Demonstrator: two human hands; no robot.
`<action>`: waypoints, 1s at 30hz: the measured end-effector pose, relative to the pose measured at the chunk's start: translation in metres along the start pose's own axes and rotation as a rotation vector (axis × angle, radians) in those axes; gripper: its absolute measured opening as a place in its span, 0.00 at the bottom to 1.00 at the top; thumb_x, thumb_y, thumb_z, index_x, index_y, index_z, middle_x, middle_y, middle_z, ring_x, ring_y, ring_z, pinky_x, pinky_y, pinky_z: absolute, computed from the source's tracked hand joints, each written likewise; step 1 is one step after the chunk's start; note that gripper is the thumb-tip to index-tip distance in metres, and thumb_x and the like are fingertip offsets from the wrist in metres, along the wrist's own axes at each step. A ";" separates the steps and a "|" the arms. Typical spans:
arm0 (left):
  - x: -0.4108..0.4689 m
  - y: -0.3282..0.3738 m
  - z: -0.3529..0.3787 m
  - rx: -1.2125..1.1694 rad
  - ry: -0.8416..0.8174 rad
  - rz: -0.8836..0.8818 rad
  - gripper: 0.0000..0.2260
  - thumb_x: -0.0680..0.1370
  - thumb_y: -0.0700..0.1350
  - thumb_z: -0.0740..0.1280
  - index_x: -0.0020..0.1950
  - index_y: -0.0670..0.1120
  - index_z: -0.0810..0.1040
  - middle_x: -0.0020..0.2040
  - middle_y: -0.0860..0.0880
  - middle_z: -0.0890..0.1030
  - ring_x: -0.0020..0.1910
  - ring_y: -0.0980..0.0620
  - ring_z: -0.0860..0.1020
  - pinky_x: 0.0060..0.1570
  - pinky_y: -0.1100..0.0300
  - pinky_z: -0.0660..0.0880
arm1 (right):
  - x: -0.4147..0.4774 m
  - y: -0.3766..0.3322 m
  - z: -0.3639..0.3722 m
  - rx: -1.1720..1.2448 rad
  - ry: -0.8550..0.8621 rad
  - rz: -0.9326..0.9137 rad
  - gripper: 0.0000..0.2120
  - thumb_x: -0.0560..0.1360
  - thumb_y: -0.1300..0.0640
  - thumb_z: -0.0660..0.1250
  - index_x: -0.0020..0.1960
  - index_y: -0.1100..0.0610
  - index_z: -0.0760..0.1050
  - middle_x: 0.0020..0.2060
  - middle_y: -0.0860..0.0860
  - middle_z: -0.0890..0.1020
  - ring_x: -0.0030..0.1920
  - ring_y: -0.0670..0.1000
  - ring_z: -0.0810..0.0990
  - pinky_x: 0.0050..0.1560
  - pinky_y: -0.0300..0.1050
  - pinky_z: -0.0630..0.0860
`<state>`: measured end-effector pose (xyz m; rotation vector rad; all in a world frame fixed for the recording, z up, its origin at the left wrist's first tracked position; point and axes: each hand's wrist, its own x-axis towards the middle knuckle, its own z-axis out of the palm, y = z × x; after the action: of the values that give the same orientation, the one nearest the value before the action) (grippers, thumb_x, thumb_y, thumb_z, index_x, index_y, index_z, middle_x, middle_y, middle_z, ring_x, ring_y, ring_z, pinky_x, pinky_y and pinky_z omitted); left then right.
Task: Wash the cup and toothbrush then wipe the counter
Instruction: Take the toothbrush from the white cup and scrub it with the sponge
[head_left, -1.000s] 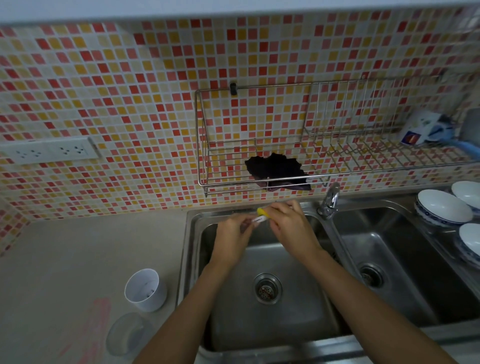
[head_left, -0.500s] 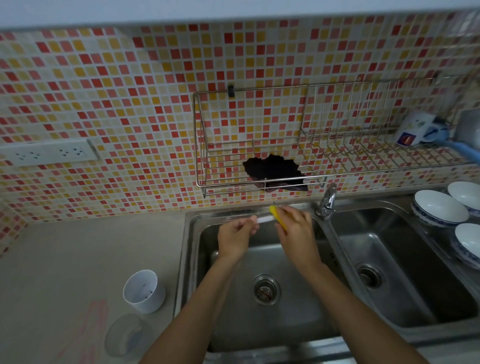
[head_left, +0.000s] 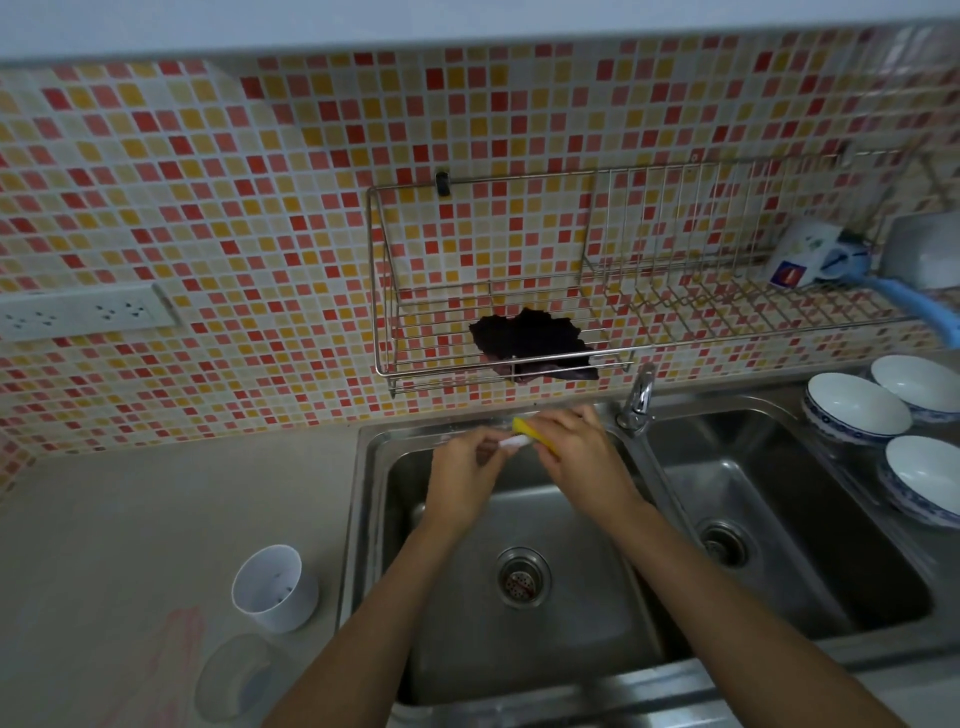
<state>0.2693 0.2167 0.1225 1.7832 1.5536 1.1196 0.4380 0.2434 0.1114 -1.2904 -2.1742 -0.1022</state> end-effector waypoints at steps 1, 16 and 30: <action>0.001 -0.001 0.001 -0.029 0.026 -0.054 0.05 0.76 0.45 0.70 0.50 0.48 0.83 0.42 0.56 0.82 0.41 0.66 0.78 0.43 0.74 0.73 | -0.002 0.002 0.000 0.026 0.025 0.070 0.17 0.70 0.62 0.73 0.59 0.55 0.80 0.51 0.51 0.83 0.50 0.53 0.74 0.50 0.41 0.72; 0.009 -0.011 0.064 -0.359 0.101 -0.483 0.11 0.77 0.47 0.69 0.40 0.42 0.84 0.32 0.51 0.81 0.33 0.57 0.77 0.42 0.60 0.74 | -0.054 0.018 0.034 0.084 -0.007 0.285 0.18 0.73 0.62 0.69 0.62 0.55 0.77 0.55 0.52 0.80 0.49 0.57 0.75 0.50 0.50 0.77; 0.065 0.008 0.146 -0.095 -0.279 -0.171 0.06 0.76 0.40 0.70 0.51 0.43 0.85 0.46 0.50 0.85 0.39 0.73 0.78 0.45 0.78 0.71 | -0.035 0.201 0.041 0.226 -0.192 0.824 0.10 0.74 0.57 0.67 0.54 0.58 0.73 0.45 0.60 0.82 0.48 0.63 0.81 0.46 0.50 0.76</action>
<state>0.3968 0.2974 0.0686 1.6308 1.4298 0.8112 0.5962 0.3365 0.0132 -1.9940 -1.5676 0.5950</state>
